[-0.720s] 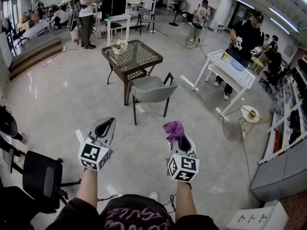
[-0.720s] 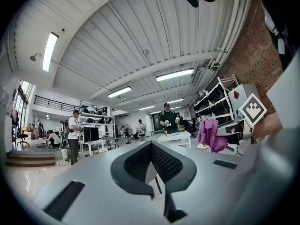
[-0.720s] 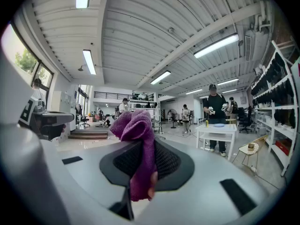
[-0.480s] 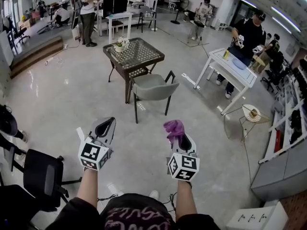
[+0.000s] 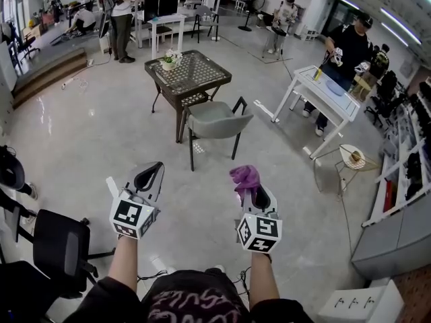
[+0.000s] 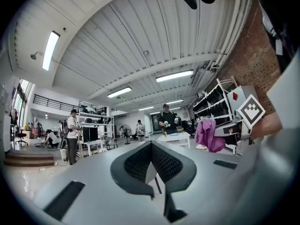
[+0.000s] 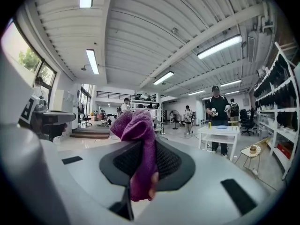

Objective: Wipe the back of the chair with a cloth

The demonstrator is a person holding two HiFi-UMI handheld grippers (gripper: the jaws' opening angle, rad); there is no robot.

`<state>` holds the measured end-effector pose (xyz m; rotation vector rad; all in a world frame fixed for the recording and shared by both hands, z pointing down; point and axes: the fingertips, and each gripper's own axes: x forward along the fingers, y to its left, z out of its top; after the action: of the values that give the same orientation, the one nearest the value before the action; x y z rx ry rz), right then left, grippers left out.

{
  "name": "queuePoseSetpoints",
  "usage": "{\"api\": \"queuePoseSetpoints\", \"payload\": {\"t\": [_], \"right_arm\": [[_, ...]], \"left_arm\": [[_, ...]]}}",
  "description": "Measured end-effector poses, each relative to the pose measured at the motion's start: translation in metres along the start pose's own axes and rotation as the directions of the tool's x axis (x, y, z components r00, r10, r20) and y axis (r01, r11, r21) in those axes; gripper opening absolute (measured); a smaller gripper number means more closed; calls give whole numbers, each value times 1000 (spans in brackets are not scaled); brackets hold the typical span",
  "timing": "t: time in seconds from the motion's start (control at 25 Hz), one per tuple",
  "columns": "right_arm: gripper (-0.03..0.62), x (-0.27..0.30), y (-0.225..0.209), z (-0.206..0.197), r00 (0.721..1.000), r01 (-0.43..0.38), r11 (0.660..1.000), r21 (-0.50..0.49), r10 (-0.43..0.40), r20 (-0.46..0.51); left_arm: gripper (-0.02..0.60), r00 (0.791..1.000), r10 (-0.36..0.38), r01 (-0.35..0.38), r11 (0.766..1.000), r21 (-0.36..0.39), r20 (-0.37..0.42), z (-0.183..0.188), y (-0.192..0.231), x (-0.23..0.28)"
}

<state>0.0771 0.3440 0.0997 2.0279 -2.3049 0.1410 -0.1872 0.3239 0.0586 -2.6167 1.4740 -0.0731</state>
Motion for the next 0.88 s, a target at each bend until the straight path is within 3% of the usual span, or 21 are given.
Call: {"api": "queuePoseSetpoints", "payload": {"t": [0.4, 0.72, 0.88], "right_arm": [[78, 41, 3, -9, 1000, -12, 1000, -4, 12, -12], [80, 136, -46, -23, 999, -45, 999, 17, 45, -17], [78, 189, -73, -30, 997, -68, 997, 32, 69, -41]], "left_arm": [[9, 999, -16, 14, 999, -36, -48, -36, 20, 32], [9, 994, -2, 1, 1000, -7, -111, -64, 29, 124], [9, 989, 27, -32, 999, -32, -146, -73, 37, 176]]}}
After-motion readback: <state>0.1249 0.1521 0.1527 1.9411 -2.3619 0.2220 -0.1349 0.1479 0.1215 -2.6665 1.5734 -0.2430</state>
